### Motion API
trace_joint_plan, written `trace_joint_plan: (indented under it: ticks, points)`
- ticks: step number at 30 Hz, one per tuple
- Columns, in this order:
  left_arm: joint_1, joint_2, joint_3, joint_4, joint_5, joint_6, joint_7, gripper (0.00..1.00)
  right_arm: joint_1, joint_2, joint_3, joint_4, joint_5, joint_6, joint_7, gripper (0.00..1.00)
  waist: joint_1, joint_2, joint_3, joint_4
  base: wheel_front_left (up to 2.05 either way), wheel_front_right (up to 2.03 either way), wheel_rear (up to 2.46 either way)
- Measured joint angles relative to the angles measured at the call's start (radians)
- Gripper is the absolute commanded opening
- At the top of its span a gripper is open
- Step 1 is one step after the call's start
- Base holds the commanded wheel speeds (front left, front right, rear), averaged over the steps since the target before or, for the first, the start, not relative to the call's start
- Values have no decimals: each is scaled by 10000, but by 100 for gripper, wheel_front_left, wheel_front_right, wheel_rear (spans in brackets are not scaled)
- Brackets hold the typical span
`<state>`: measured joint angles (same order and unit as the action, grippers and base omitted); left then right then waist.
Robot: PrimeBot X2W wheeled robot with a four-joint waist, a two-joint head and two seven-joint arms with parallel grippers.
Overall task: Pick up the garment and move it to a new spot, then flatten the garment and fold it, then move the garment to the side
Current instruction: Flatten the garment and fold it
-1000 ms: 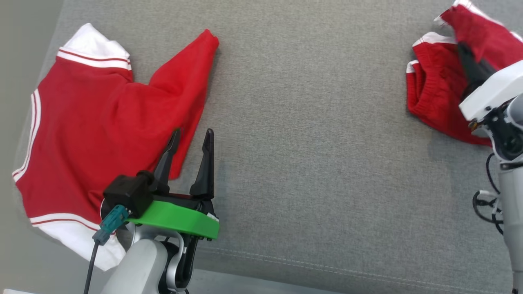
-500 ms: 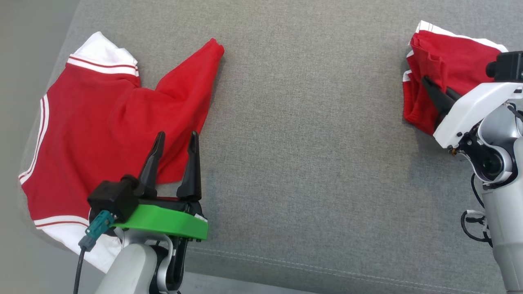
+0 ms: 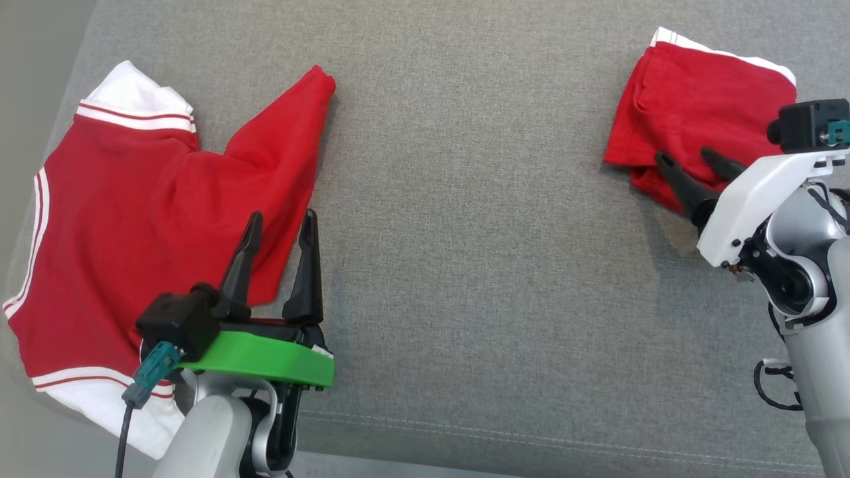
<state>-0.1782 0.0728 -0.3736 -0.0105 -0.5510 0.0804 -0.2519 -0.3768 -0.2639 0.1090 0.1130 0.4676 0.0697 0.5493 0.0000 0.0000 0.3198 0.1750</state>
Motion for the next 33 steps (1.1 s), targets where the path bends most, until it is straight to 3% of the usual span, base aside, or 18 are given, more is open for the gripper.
trace_joint_plan:
  ticks: [5,10,25,33]
  points:
    - [5,-2,144,31,29,-12,0,100,119,307,-247,-583,100,-6,-531,100,0,0,-177,-128,0,0,0]
    - [100,13,217,138,104,-88,0,100,582,203,-529,-1202,-412,-123,-1628,100,0,0,-477,-295,0,0,0]
    - [1120,619,552,347,297,-81,0,100,2559,-17,-1313,-1877,-1975,-1122,-4226,100,0,0,-1360,-1228,0,0,0]
    - [1586,817,523,355,648,-31,0,100,4154,192,-1407,-1647,-2403,-1423,-5425,100,0,0,-1823,-1918,0,0,0]
